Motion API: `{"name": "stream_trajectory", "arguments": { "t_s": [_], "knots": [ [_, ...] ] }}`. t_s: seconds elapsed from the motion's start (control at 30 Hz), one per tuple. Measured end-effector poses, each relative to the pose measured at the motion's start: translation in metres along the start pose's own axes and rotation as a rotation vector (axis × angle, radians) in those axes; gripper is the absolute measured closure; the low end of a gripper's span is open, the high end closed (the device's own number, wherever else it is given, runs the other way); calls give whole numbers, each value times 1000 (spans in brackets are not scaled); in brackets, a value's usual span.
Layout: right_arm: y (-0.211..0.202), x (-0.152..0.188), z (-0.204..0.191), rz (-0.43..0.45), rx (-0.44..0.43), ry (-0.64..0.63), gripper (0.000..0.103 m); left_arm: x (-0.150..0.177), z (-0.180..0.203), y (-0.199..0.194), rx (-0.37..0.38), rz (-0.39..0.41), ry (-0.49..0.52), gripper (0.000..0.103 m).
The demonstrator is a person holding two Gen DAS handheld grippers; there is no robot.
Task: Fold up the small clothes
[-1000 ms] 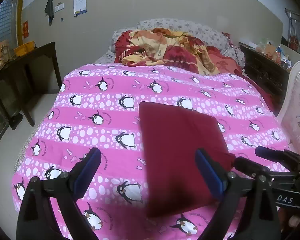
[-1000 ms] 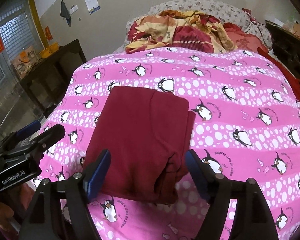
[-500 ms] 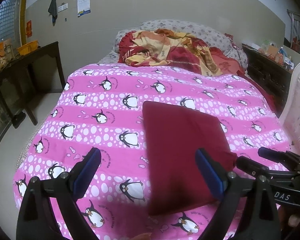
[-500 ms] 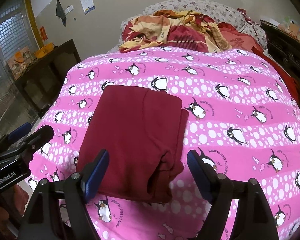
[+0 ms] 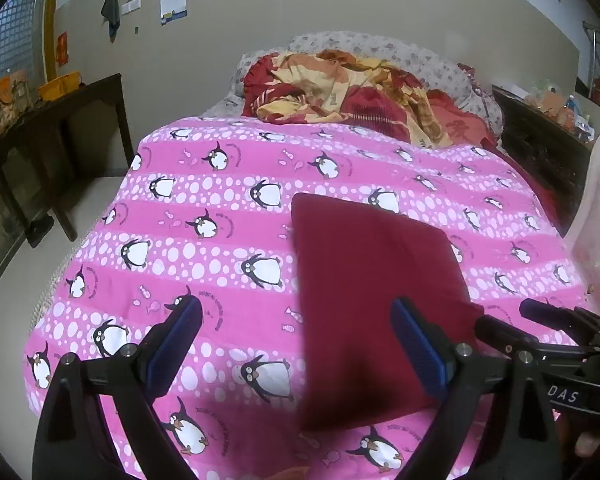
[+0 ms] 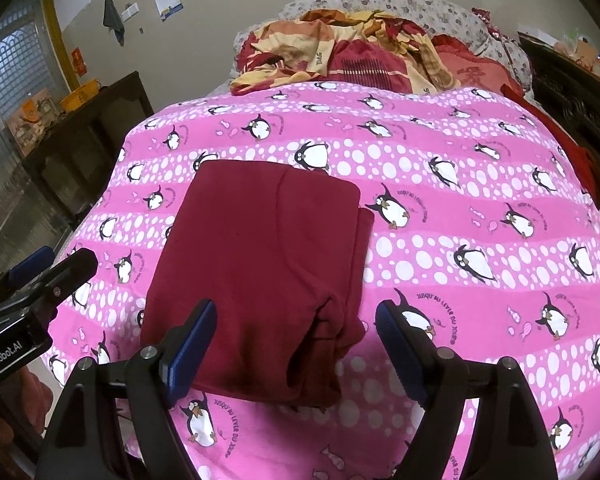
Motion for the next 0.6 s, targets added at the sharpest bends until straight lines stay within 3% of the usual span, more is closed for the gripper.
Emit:
{"name": "stream_trajectory", "arguments": {
  "t_s": [0.6],
  "knots": [
    [19, -2, 2, -40, -1, 10, 16, 2, -2, 19, -1, -32, -9, 9]
  ]
}}
Point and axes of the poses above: each gripper's, at about its wrist camera, not at the fingertips, and y roughly the way its jaws point, z to its right, x to its underside, the point moved 10 cm from there along y, roughly the way its jaws point, and after that the axes turned 8 degrees about y, right-handed, at the moved point
